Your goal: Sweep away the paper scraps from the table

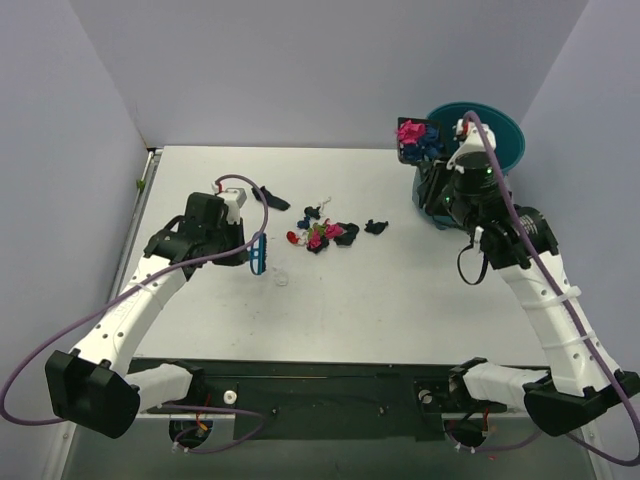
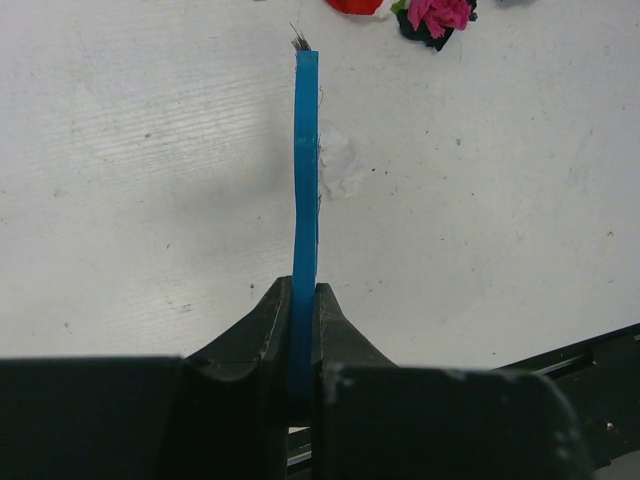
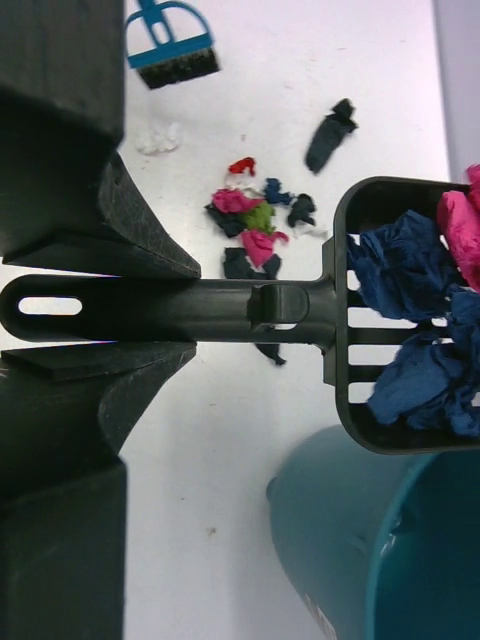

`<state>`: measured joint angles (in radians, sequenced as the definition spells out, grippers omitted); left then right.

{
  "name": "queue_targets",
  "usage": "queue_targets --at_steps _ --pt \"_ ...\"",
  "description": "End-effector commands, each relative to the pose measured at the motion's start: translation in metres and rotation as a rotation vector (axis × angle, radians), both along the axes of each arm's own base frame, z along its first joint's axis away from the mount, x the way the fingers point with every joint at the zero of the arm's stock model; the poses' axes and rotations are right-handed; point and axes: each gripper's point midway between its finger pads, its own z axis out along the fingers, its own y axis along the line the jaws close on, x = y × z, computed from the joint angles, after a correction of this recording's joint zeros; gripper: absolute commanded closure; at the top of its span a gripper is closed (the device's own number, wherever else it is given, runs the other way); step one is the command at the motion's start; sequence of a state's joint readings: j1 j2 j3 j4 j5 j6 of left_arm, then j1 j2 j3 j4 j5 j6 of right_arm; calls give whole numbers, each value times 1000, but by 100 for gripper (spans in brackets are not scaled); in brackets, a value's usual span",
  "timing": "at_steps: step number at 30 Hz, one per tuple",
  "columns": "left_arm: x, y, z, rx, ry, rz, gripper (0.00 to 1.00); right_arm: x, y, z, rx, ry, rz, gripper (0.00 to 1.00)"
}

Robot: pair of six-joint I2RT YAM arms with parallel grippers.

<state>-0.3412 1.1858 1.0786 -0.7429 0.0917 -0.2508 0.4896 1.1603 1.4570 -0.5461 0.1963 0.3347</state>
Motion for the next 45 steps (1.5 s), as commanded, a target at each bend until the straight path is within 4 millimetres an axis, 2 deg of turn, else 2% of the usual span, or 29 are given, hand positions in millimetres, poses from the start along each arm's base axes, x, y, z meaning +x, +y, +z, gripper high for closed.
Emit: queue_targets --at_steps 1,3,4,5,6,7,8,9,10,11,12,18,20,21,22,23,24,25,29,30,31,32,40,45 --pt "8 -8 18 -46 -84 -21 100 17 -16 21 96 19 -47 100" --pt "8 -9 15 -50 -77 -24 100 27 -24 32 147 9 -71 100" --pt "7 -8 15 -49 -75 -24 100 32 -18 36 202 18 -52 100" --pt "7 -8 14 -48 -73 -22 100 41 -27 43 242 -1 -80 100" --pt "7 -9 14 -50 -71 -24 100 45 -19 45 311 9 -54 100" --pt "7 -9 14 -50 -72 -24 100 55 -27 54 354 -32 -71 100" --pt "7 -9 13 -51 -70 -25 100 63 -20 58 427 -51 -49 100" --pt "6 -9 12 -52 -68 -25 100 70 -27 62 461 -76 -63 100" --pt "6 -9 11 -52 -63 -26 100 76 -21 65 534 -89 -43 100" --pt "5 -10 10 -54 -59 -29 100 83 -29 65 567 -106 -58 100" --pt "5 -10 8 -54 -54 -31 100 90 -27 70 644 -131 -42 100" --pt "4 -12 5 -61 -40 -37 100 119 -60 68 997 -244 -56 100" --pt "4 -13 4 -63 -38 -39 100 123 -67 67 1094 -279 -33 100" --pt "4 -13 4 -63 -35 -42 100 123 -68 52 1123 -259 -43 100" --pt "3 -14 3 -66 -32 -43 100 121 -71 64 1170 -303 -20 100" --pt "3 -14 3 -65 -30 -43 100 121 -73 52 1189 -290 -32 100" --pt "4 -14 3 -66 -30 -44 100 118 -74 60 1210 -321 -14 100" --pt "4 -14 3 -66 -29 -46 100 116 -75 52 1235 -307 -26 100" --pt "3 -15 1 -68 -20 -48 100 112 -73 53 1334 -325 11 100" --pt "3 -15 1 -68 -20 -48 100 109 -73 63 1353 -360 44 100" --pt "3 -15 1 -67 -18 -48 100 111 -73 58 1404 -335 39 100" --pt "3 -15 1 -68 -20 -48 100 108 -73 67 1415 -372 75 100" --pt "2 -15 0 -70 -19 -50 100 103 -73 83 1527 -398 143 100" --pt "2 -16 1 -73 -19 -53 100 99 -81 60 1609 -391 102 100"
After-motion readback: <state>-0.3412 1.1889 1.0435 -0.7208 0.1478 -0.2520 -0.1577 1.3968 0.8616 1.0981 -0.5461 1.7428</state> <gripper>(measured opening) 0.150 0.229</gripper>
